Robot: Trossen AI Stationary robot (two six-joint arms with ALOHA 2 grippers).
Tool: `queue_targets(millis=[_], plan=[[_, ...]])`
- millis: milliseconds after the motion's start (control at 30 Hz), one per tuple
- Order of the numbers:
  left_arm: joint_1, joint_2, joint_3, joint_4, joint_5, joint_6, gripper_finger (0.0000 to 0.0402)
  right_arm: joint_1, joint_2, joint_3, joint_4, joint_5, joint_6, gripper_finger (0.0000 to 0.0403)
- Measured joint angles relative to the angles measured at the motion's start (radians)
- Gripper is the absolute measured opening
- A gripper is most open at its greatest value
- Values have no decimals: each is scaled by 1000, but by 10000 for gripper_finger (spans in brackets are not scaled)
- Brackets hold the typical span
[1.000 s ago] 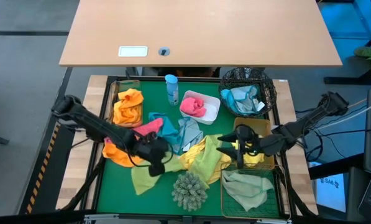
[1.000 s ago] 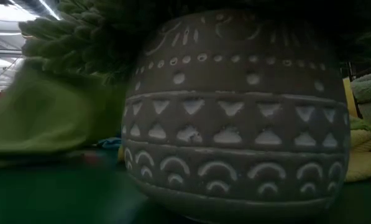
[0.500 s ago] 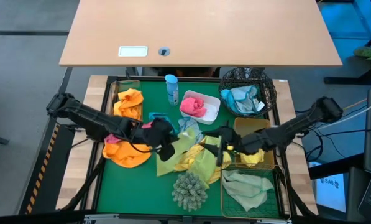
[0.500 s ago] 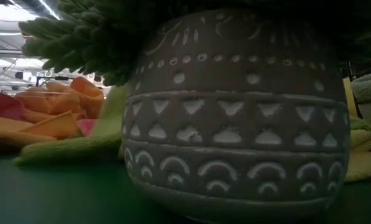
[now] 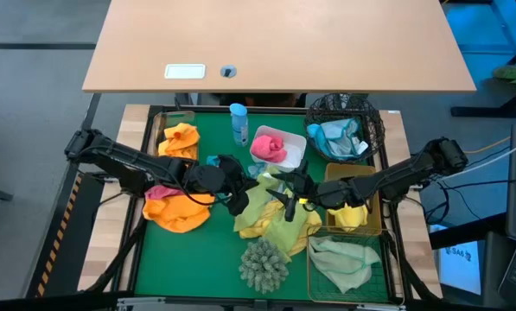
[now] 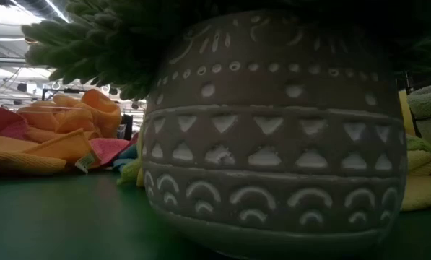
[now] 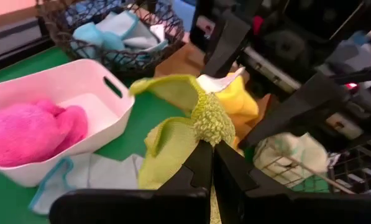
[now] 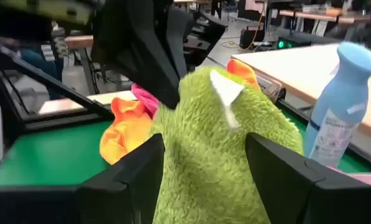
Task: Sort microfiber towel by color & place in baskets
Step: Put the green microfiber towel into the rectangular wire basket
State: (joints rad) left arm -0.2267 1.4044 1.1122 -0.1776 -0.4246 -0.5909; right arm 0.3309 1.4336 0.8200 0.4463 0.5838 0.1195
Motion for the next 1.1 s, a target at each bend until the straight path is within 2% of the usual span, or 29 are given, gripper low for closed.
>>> queue_targets(millis=[300,500,600,733,867,967,1033,1100], plan=[[0,0,0,103,36,14,0,2,36,0,38,-1,-74,225],[0,0,0,126,49,30,0,0,37,0,105,-107,-74,225],[0,0,0,126,49,29,3,0,37,0,127,-125,-74,217],[-1,0,0,126,49,28,17,0,37,0,128,-125,-74,170],[-1,0,0,125,49,28,30,0,37,0,127,-134,-74,89],[0,0,0,119,70,29,39,0,34,0,120,-192,-76,22],[0,0,0,118,108,39,47,0,25,0,106,-247,-92,13],[-1,0,0,118,133,48,58,2,11,0,93,-296,-89,24]])
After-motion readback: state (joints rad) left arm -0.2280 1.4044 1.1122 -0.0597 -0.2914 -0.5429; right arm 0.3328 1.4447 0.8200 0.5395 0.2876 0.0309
